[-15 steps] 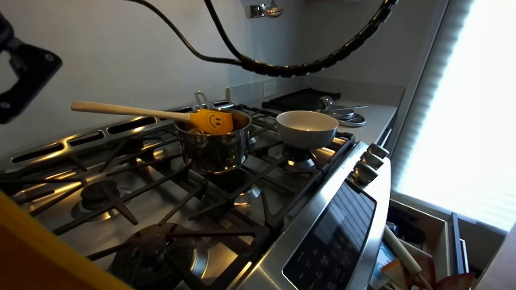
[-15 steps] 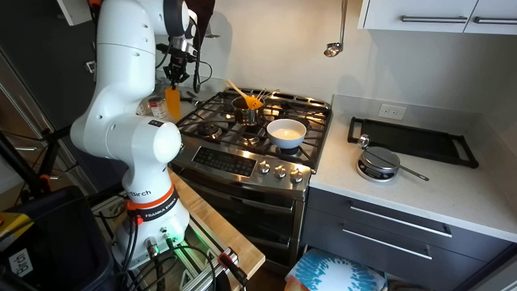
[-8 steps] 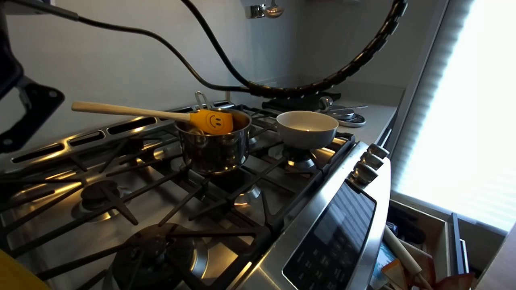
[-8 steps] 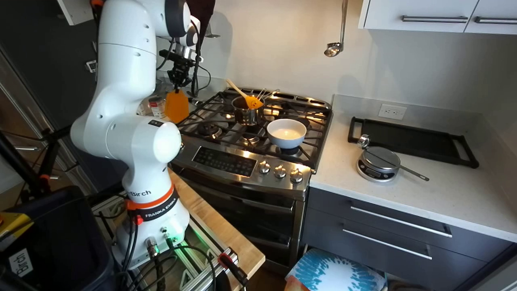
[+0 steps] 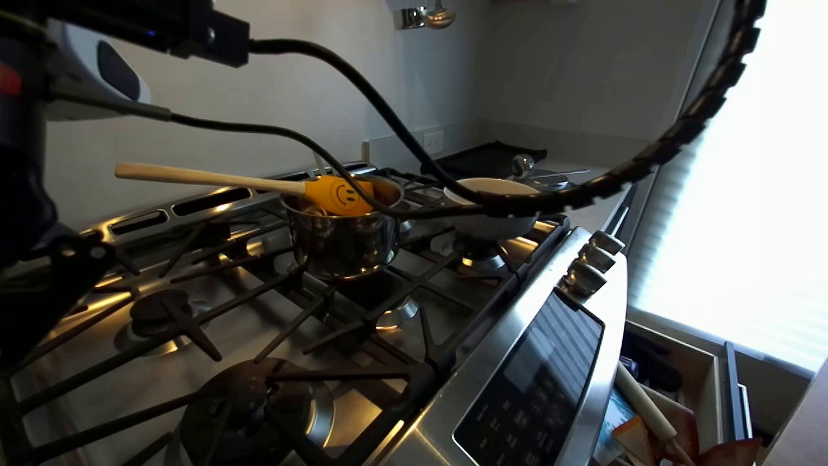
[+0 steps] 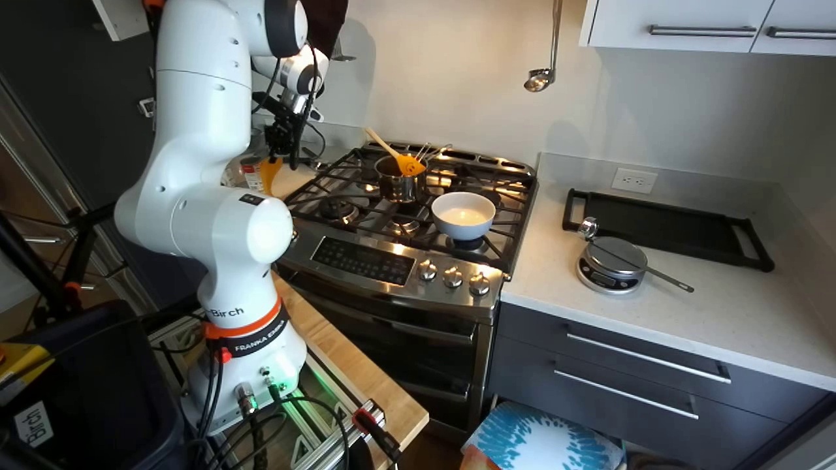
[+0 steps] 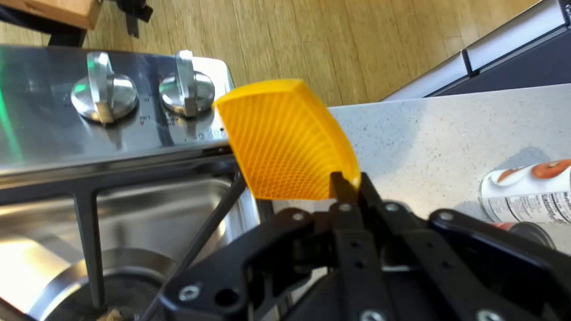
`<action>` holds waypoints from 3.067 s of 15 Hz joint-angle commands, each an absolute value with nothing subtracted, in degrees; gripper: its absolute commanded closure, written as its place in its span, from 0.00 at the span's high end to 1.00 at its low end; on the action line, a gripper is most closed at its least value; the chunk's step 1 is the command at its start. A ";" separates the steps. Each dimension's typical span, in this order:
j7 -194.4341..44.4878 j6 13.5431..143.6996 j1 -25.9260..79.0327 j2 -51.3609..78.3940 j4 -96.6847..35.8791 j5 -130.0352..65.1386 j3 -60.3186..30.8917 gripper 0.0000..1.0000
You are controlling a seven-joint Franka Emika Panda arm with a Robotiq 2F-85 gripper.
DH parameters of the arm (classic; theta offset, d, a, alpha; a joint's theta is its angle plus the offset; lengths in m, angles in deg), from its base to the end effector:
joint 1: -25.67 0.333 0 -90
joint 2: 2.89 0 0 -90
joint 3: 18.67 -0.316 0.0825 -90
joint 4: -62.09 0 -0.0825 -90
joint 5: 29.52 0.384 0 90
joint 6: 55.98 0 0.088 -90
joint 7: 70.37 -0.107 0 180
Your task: Move the rubber placemat from the right rear plate onto the left front plate of the stove
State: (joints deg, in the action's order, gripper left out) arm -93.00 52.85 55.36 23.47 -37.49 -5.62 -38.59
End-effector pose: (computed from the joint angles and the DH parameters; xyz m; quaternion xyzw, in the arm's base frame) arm 0.4007 0.4879 0.3177 -0.9476 -0.1259 0.2634 0.1300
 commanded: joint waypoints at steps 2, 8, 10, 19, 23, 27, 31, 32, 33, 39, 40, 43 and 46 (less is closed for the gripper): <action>-100.96 54.11 54.64 16.88 -47.87 -2.05 -38.15 0.01; -113.47 51.96 53.94 10.44 -54.74 -4.49 -37.40 0.01; -112.11 52.44 53.77 13.39 -51.84 -4.26 -38.15 0.06; -108.03 48.67 53.79 16.71 -44.84 -24.64 -35.40 0.01; -99.93 48.43 53.25 19.84 -40.37 -30.30 -34.55 0.01; -93.48 43.34 53.05 25.05 -34.90 -32.51 -33.38 0.01; -86.88 37.73 53.36 30.99 -28.47 -34.84 -32.25 0.01; -86.06 36.59 53.64 32.16 -26.97 -35.93 -31.81 0.01; -85.78 34.75 53.98 33.24 -25.36 -36.97 -31.36 0.01; -85.06 28.01 54.89 37.84 -17.26 -39.43 -30.48 0.39; -84.83 27.23 54.74 38.18 -16.32 -38.71 -30.69 0.45; -84.66 24.80 54.59 38.69 -14.47 -37.09 -31.06 0.68; -81.67 23.36 54.01 38.25 -12.91 -31.41 -33.70 0.90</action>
State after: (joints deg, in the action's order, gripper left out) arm -83.99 25.90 54.18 37.57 -15.72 -35.84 -31.70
